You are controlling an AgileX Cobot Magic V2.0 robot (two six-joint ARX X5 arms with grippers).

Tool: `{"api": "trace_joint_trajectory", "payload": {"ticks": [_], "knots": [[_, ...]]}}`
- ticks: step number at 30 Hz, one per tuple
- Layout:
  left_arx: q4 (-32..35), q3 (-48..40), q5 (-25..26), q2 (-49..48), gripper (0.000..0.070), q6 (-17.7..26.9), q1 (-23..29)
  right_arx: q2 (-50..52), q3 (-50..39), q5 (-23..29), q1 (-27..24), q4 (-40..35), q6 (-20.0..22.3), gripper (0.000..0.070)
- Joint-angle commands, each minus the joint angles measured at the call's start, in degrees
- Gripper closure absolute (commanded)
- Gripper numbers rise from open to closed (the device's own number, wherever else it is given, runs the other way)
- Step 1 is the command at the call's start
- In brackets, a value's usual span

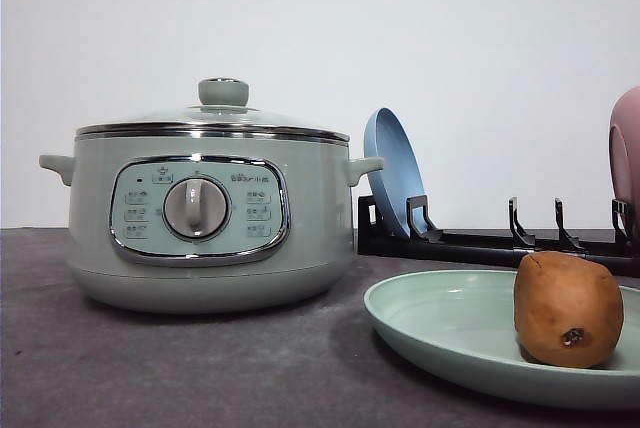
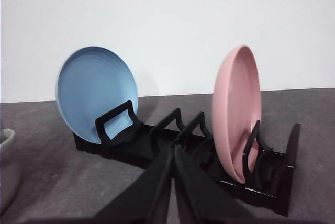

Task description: Transfer potato from steamer to green plate

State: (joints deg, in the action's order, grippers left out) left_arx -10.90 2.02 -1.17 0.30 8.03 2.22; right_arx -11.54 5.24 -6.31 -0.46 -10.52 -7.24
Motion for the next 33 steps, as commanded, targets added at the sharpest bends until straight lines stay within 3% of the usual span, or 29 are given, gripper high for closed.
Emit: {"api": "trace_joint_trajectory", "payload": {"ticks": [1, 6, 24, 33], "knots": [[-0.66, -1.01, -0.02, -0.13, 0.0688, 0.08, 0.02, 1.52, -1.15, -0.14, -0.12, -0.5, 0.85, 0.07], [-0.65, -1.01, -0.02, -0.13, 0.0688, 0.07, 0.02, 5.67, -4.5, -1.36, -0.12, 0.03, 0.92, 0.07], [-0.63, -1.01, -0.02, -0.13, 0.0688, 0.08, 0.02, 11.36, -4.59, -2.9, -0.03, 20.01, 5.03, 0.07], [-0.63, -1.01, -0.02, -0.11, 0.0688, 0.07, 0.02, 11.34, -4.59, -2.69, 0.23, 19.89, 5.79, 0.07]]}}
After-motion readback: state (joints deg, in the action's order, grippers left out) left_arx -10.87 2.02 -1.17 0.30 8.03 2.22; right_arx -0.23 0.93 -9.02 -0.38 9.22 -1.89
